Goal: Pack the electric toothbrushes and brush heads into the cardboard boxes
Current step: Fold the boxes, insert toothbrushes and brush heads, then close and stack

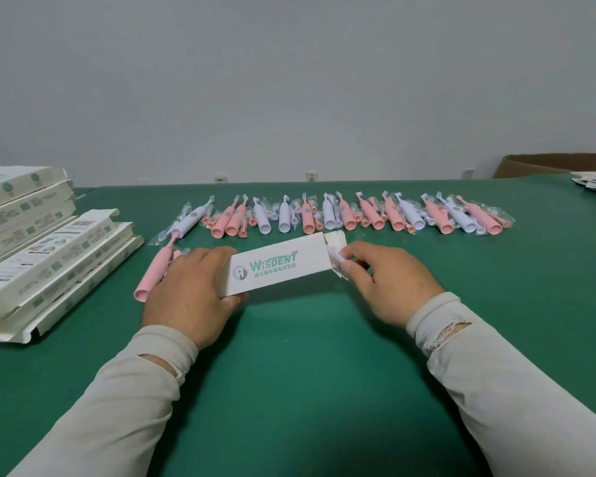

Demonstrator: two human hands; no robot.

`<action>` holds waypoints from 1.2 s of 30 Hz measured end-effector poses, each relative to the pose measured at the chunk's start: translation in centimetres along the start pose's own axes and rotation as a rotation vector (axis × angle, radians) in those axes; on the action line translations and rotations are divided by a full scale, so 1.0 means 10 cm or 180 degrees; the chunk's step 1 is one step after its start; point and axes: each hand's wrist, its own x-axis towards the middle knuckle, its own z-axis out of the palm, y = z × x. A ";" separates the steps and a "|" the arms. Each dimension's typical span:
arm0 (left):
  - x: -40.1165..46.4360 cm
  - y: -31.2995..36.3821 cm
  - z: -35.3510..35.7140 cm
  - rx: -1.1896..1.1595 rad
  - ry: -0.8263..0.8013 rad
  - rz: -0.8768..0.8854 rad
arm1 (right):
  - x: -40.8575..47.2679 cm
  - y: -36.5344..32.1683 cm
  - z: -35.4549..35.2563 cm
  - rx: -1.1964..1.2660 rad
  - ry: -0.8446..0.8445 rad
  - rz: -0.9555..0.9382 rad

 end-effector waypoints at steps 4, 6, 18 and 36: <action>0.01 -0.01 0.01 0.0029 -0.0007 -0.0109 | -0.02 0.00 -0.05 -0.0215 -0.0066 0.0009; 0.01 -0.01 0.01 0.0070 -0.0067 -0.0057 | -0.02 -0.02 -0.06 -0.0310 -0.0083 -0.0033; 0.00 0.02 -0.01 0.0082 -0.0196 0.0103 | 0.00 -0.05 -0.11 -0.0616 0.0602 -0.0021; -0.02 0.06 -0.02 0.0050 -0.0253 0.0185 | 0.02 -0.14 -0.01 0.0295 0.0953 -0.0280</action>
